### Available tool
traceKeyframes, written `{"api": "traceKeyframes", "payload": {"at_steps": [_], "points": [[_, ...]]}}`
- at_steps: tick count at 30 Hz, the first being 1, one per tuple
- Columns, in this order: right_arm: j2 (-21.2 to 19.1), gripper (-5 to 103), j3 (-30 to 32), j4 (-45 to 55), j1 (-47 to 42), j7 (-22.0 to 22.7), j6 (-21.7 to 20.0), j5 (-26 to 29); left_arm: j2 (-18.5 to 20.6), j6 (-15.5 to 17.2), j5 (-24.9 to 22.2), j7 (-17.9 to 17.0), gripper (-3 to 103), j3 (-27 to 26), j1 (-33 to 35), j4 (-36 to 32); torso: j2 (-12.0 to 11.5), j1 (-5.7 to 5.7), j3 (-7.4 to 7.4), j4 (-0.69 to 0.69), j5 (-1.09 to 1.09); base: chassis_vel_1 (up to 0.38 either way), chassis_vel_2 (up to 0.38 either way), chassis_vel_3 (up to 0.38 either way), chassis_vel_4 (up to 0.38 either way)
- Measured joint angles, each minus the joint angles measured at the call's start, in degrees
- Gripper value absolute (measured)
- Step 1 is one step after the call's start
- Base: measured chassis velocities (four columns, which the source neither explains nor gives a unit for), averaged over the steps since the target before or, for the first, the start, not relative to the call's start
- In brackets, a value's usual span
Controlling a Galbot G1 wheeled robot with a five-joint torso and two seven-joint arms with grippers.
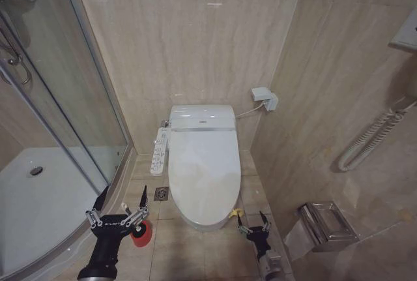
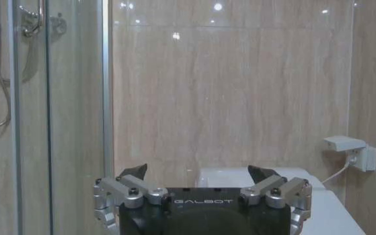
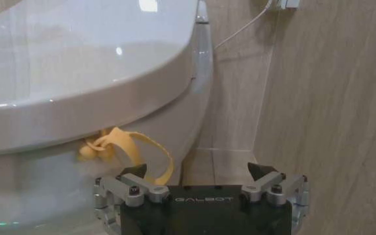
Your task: Open the toilet lid, clean the toilet bowl with a toilet brush, close the toilet lid, and flush.
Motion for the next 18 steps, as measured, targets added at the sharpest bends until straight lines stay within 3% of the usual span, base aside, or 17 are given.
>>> {"api": "traceKeyframes", "payload": {"at_steps": [18], "points": [[-0.27, 102, -0.11, -0.36, 1.89, -1.31, 0.31, 0.32, 0.00, 0.00, 0.00, 0.00, 100, 0.00, 0.00, 0.00, 0.00, 0.00, 0.00, 0.00, 0.00, 0.000, 0.000, 0.000, 0.000]]}}
